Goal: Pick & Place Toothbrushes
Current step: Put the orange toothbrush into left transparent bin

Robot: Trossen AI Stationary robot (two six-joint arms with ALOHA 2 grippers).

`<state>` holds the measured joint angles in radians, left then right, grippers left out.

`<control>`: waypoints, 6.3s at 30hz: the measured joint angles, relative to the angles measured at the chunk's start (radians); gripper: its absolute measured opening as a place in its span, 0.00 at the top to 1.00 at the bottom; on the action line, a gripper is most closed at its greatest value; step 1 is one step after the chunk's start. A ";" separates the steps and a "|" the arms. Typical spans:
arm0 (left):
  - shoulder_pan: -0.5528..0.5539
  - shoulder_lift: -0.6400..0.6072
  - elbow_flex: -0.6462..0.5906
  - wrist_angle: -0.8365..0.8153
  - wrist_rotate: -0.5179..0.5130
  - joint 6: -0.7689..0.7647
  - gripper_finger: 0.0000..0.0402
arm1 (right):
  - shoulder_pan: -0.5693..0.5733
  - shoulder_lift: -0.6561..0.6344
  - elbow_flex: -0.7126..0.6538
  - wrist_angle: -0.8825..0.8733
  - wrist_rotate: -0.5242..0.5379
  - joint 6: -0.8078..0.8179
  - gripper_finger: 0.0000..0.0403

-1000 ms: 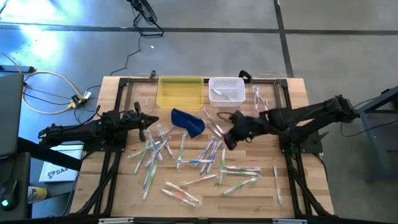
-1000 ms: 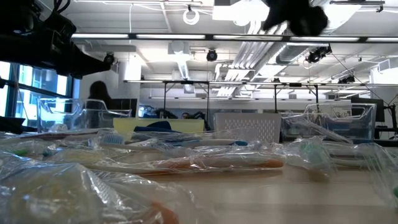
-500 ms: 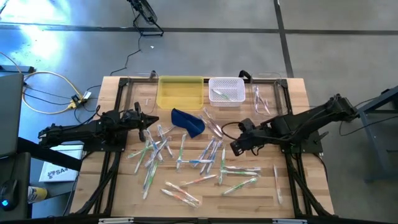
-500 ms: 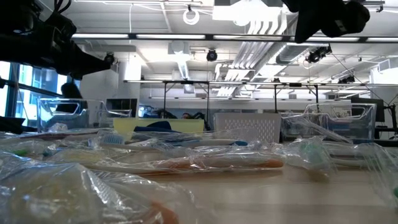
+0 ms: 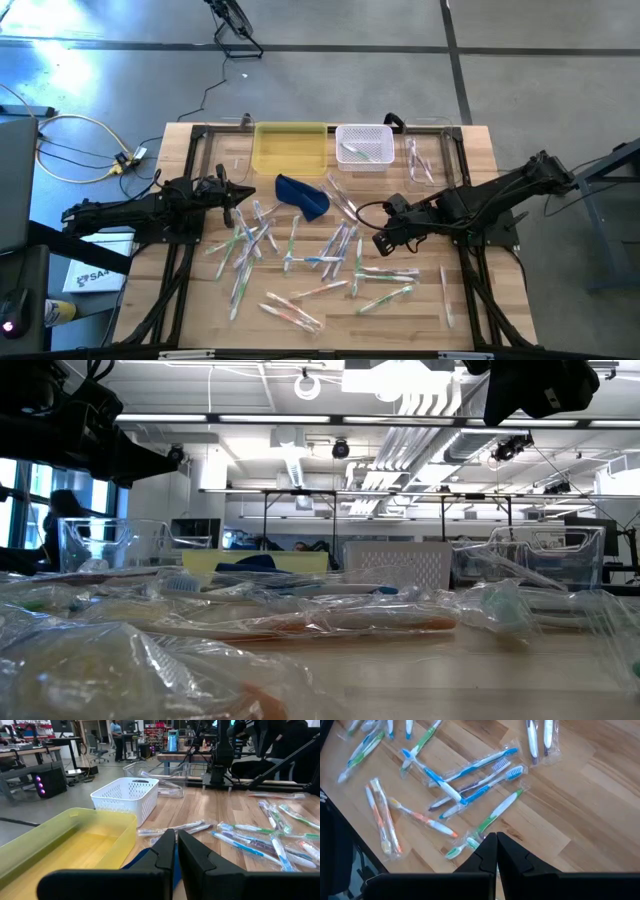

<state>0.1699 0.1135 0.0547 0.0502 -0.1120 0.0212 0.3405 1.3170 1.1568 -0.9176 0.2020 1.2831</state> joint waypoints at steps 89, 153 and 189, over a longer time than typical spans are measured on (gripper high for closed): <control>0.000 0.000 0.000 -0.060 -0.001 -0.004 0.96 | 0.444 0.063 -0.619 0.375 -0.549 1.052 0.99; 0.000 0.000 0.000 -0.060 -0.002 -0.004 0.96 | 0.400 -0.071 -0.586 0.251 -0.460 0.966 0.65; 0.000 0.000 0.000 -0.055 -0.002 -0.004 0.96 | 0.450 0.102 -0.584 0.335 -0.438 0.938 0.98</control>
<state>0.1699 0.1138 0.0547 -0.0050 -0.1135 0.0170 0.7902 1.4195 0.5728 -0.5829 -0.2357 2.2208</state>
